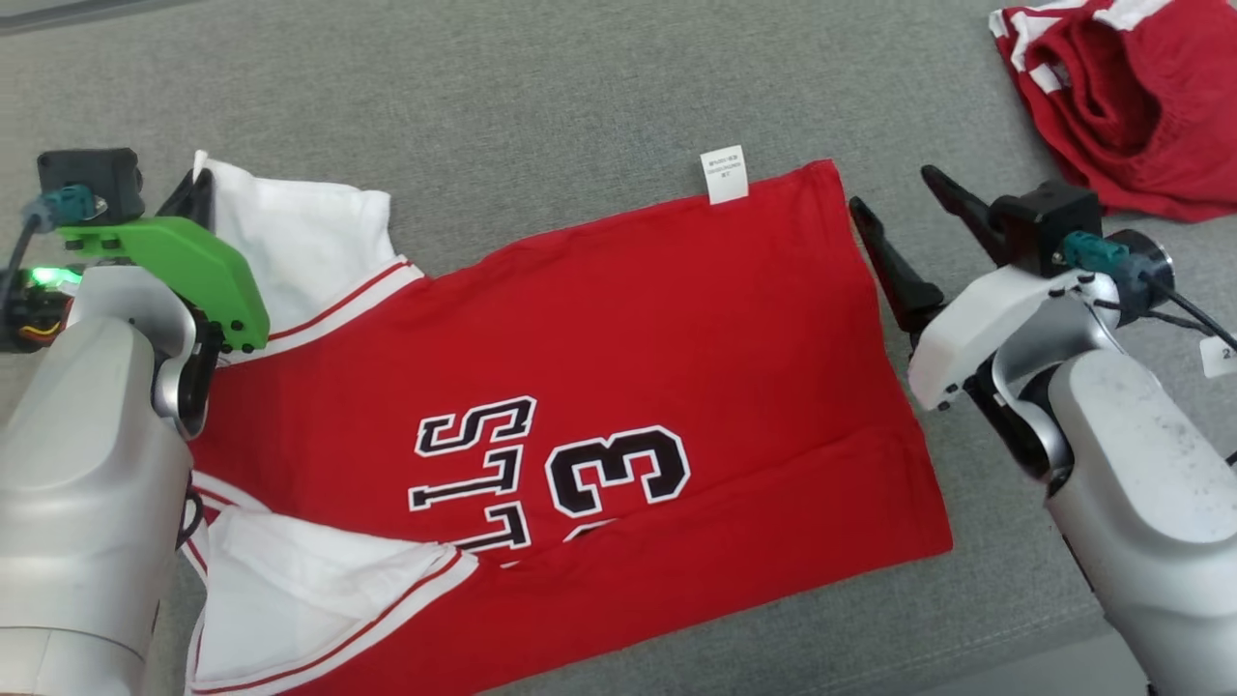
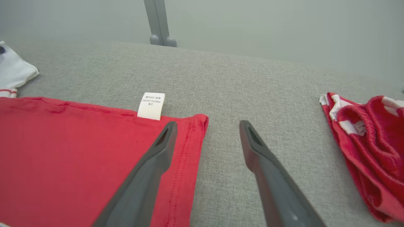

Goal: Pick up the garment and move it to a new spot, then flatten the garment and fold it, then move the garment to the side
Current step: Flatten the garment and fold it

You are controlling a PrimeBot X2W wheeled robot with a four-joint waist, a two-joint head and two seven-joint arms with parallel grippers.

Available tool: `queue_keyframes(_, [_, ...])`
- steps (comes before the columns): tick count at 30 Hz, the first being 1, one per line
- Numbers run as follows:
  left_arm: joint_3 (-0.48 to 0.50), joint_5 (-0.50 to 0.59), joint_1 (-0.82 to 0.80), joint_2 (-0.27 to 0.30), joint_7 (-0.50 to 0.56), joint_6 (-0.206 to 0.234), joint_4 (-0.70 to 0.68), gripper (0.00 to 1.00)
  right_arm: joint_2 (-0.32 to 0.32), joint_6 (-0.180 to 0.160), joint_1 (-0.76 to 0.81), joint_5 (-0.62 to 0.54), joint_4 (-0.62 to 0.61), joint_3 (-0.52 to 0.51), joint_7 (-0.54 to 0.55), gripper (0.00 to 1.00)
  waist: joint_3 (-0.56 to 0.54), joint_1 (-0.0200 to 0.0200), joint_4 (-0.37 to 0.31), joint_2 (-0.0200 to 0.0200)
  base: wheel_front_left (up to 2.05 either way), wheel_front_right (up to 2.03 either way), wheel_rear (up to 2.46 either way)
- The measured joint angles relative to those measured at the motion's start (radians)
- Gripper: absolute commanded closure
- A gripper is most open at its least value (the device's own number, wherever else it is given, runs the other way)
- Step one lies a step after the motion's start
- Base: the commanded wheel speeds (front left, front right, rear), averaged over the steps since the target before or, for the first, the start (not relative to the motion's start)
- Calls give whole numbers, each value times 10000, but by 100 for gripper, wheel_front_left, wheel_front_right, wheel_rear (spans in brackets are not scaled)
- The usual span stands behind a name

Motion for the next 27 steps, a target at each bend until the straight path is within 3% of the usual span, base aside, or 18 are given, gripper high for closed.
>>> queue_keyframes(8, [-151, -81, 94, -382, -888, -234, -617, 100, -569, 0, -1290, -201, 2282, 761, 274, 0, -192, -1, 840, 0, 0, 0, 0])
queue_keyframes(17, [-201, -255, 568, -679, -1304, -221, -1281, 100, -702, 0, -2403, 337, 4437, 2015, 520, 0, -250, -1, 1666, 0, 0, 0, 0])
queue_keyframes(18, [-211, -261, 587, -704, -1327, -209, -1335, 100, -731, 0, -2494, 408, 4567, 2130, 529, 10, -250, -1, 1711, 0, 0, 0, 0])
queue_keyframes(20, [-230, -272, 646, -736, -1331, -197, -1442, 100, -786, 2, -2674, 598, 4830, 2401, 604, 56, -251, -1, 1797, 0, 0, 0, 0])
queue_keyframes(22, [-245, -299, 728, -750, -1333, -194, -1555, 100, -813, 6, -2806, 775, 5024, 2627, 593, 80, -262, -1, 1836, 0, 0, 0, 0])
queue_keyframes(23, [-249, -316, 766, -750, -1333, -169, -1607, 100, -819, 8, -2870, 874, 5104, 2729, 589, 100, -275, -1, 1841, 0, 0, 0, 0])
queue_keyframes(27, [-215, -374, 918, -702, -1476, -144, -1854, 100, -890, 8, -3013, 1154, 5350, 3035, 247, 100, -351, -1, 1807, 0, 0, 0, 0])
